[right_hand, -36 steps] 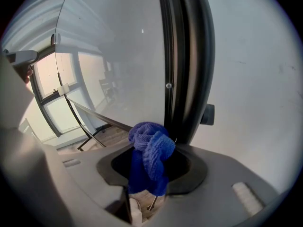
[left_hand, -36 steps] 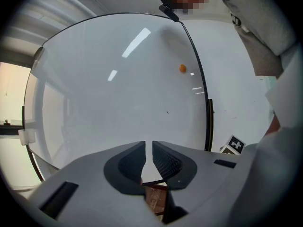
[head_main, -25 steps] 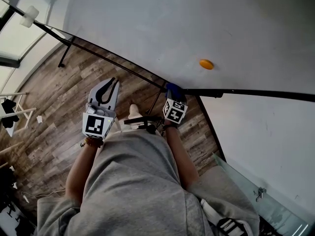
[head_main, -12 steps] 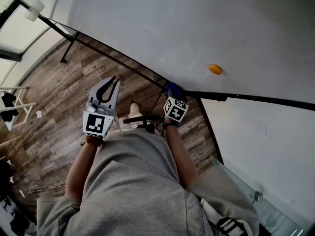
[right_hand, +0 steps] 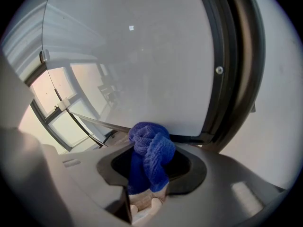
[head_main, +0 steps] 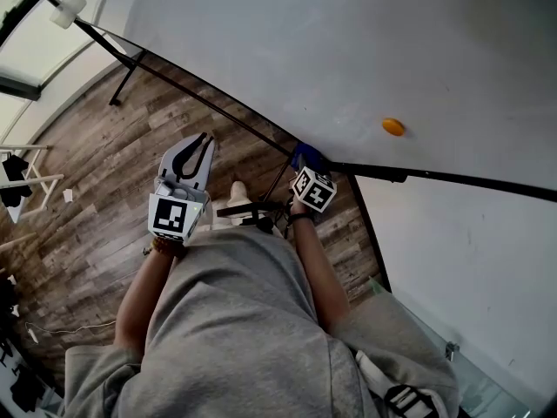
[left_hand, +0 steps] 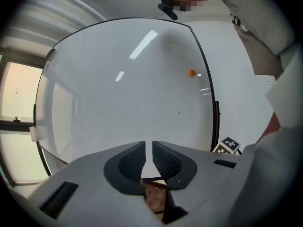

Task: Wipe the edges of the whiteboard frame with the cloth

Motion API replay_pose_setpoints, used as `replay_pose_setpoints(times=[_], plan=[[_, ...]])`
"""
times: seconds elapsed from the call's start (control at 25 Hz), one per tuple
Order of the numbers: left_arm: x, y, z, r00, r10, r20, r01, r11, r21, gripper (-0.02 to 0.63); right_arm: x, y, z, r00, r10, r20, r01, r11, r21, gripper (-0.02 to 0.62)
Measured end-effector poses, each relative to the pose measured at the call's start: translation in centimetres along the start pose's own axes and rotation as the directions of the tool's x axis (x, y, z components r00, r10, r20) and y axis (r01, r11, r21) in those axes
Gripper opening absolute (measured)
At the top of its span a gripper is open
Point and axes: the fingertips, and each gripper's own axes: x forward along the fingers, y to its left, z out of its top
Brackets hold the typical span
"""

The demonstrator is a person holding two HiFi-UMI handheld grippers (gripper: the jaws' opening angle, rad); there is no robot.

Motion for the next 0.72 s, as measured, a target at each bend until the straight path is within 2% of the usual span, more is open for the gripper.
replay_pose_setpoints(times=[0.16, 0.4, 0.72], plan=[[-0.5, 0.5, 0.6, 1.0, -0.001, 0.013, 0.001, 1.0, 0.0, 0.051, 0.3, 1.5, 0.1, 1.0, 0.025, -0.002, -0.025, 1.0, -0.008, 0.17], [-1.1, 1.8, 0.1, 1.0, -0.011, -0.001, 0.011, 1.0, 0.02, 0.051, 0.6, 2.6, 0.3, 1.0, 0.024, 0.007, -0.024, 1.0, 0.006, 0.17], [-1.1, 3.0, 0.7, 1.0, 0.0, 0.014, 0.0, 1.0, 0.009, 0.051, 1.3, 4.0, 0.4, 0.999, 0.038, 0.002, -0.038, 0.999, 0.018, 0.172]])
